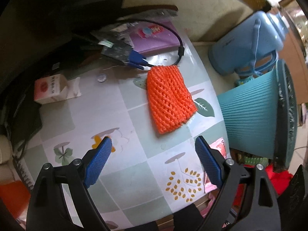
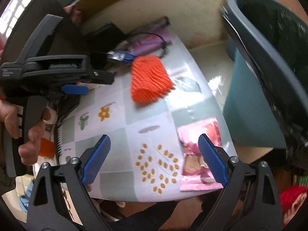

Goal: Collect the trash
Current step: 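Grasp the orange foam net with the left gripper while the right gripper grasps the pink wrapper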

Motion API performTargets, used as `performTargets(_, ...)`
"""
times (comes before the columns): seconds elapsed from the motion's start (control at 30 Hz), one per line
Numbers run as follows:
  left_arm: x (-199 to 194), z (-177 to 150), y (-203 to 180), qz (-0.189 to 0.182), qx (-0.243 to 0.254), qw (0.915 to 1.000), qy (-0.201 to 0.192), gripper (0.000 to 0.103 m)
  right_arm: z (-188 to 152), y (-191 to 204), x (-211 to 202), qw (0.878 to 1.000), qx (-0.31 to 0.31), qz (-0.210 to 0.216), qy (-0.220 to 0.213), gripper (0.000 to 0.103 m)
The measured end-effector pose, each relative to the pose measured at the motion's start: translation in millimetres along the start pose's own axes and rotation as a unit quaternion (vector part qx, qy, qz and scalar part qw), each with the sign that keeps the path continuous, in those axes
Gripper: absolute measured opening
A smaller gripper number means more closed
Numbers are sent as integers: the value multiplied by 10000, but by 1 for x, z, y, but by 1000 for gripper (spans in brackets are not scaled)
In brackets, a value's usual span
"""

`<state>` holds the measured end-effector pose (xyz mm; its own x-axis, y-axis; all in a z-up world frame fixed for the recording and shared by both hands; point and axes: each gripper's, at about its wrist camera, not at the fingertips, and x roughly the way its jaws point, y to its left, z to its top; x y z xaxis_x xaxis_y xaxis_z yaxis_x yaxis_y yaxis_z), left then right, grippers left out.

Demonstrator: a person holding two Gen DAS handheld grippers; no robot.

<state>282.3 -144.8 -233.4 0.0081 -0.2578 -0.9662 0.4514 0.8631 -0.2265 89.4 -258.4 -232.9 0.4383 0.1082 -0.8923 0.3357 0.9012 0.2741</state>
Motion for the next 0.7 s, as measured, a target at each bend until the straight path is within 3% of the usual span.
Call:
performTargets(0.3,41,18,-22,206,323,9988,311,86,-7,-30,31,9994,238,-121,214,91)
performTargets(0.7,89,36,-41,488,606,9936,821,86,-14,-33,64,9985,23,-442,320,91)
